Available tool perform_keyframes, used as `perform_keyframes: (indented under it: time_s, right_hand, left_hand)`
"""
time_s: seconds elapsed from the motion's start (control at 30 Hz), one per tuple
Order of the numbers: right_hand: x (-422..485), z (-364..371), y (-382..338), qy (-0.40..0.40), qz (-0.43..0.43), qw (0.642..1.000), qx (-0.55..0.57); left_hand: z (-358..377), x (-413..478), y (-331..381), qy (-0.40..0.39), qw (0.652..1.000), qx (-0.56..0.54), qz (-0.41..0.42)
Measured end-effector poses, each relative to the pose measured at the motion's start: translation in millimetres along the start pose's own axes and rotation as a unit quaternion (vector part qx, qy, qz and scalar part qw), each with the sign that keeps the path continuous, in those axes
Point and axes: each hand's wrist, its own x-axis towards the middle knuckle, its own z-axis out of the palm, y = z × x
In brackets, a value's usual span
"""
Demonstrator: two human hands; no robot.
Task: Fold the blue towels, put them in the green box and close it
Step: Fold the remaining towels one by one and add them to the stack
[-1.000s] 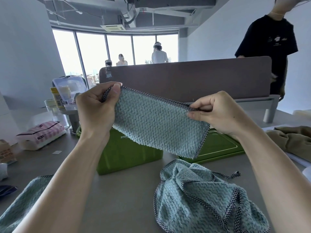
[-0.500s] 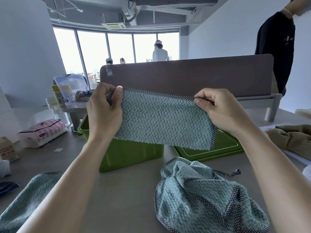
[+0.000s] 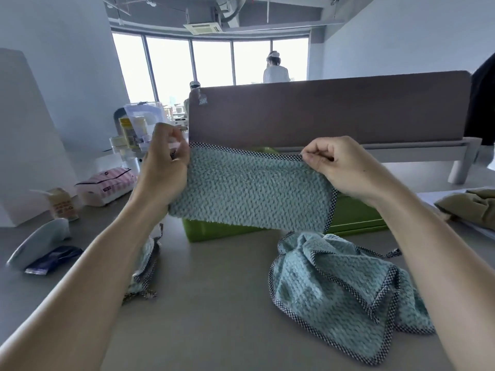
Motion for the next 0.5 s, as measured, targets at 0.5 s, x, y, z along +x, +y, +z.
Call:
perform_keyframes:
  time_s: [0.5]
  right_hand:
    - [-66,128,-38,-0.161,0.03,0.983,-0.078]
  left_hand:
    - [-101,-118,-84,-0.183,0.964,0.063,-0.18]
